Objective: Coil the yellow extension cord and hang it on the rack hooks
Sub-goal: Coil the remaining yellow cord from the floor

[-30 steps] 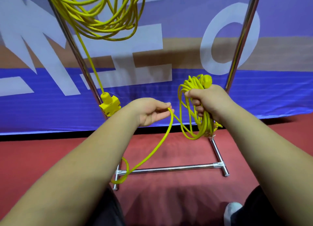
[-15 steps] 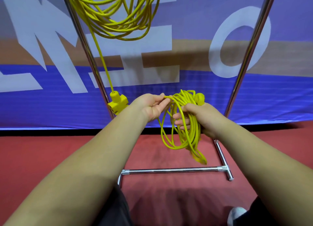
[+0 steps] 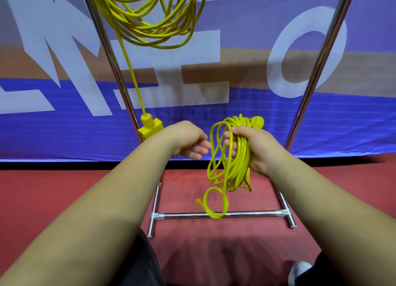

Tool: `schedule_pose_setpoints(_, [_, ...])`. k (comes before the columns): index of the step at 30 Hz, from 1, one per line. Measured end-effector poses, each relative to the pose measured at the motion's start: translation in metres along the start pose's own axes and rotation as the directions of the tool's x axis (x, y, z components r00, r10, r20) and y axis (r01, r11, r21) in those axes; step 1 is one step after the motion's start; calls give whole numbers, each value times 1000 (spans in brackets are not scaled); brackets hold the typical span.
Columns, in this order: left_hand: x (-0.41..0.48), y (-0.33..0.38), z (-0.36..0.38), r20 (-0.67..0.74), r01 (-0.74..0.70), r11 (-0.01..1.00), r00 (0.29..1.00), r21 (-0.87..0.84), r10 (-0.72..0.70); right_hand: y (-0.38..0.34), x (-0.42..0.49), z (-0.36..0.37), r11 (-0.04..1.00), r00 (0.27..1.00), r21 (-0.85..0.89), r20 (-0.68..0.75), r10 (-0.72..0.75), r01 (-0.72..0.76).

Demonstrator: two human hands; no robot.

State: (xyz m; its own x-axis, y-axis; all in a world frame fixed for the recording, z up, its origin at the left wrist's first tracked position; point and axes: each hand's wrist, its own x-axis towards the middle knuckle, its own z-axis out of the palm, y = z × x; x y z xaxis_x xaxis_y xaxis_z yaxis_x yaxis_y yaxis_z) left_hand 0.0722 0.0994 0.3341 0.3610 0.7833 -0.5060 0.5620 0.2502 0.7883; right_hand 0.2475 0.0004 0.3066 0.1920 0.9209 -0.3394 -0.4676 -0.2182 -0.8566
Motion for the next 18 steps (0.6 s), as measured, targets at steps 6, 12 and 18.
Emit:
schedule_pose_setpoints(6, [-14, -21, 36, 438, -284, 934, 883, 216, 167, -11, 6, -10, 998, 993, 61, -118, -11, 18])
schedule_pose_setpoints(12, [-11, -20, 53, 187, -513, 836, 856, 192, 482, -23, 9, -18, 988, 986, 137, -161, -42, 65])
schedule_pose_setpoints(18, [-11, -14, 48, 259, -535, 841, 826, 80, 501, -21, 5, -16, 992, 994, 107, -94, -62, 72])
